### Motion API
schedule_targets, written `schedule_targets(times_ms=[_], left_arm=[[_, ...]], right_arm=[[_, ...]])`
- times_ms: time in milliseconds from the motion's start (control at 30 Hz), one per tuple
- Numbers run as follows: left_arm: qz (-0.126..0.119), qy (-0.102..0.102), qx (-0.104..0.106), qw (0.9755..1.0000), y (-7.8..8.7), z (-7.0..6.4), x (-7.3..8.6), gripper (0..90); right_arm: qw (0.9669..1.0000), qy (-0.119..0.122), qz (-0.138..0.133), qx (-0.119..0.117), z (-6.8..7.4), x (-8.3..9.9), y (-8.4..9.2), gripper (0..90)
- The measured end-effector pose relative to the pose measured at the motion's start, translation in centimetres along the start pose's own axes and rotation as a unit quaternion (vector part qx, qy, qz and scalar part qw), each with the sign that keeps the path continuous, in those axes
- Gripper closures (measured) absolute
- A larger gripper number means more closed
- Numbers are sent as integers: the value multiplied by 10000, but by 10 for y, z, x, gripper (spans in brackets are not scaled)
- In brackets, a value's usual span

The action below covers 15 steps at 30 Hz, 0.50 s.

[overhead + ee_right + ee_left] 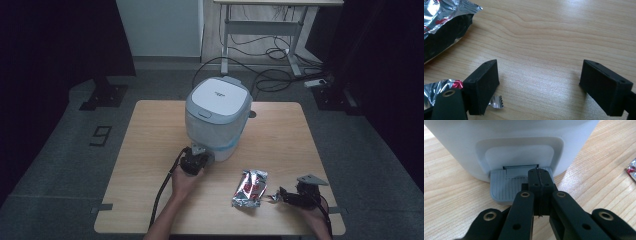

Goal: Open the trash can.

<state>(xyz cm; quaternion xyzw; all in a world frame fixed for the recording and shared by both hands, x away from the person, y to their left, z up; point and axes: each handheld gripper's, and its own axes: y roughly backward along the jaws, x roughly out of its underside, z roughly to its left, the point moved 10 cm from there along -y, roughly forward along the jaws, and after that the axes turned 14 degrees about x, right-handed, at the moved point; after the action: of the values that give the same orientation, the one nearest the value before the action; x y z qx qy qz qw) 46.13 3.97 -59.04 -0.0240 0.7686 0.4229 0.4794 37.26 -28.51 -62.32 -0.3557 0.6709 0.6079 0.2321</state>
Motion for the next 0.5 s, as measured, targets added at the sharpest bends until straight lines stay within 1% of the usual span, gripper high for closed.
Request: schedule_targets(times_ms=[267,300,500], left_arm=[[27,45,22,10000,0,0,1,900],[12,95,61,9999,0,1,1,900],[79,207,144,9997,-1,1,2,900]], right_arm=[[10000,1,-1,2,0,0,0,150],[10000,1,-1,2,0,0,0,150],[10000,0,-2,2,0,0,0,150]])
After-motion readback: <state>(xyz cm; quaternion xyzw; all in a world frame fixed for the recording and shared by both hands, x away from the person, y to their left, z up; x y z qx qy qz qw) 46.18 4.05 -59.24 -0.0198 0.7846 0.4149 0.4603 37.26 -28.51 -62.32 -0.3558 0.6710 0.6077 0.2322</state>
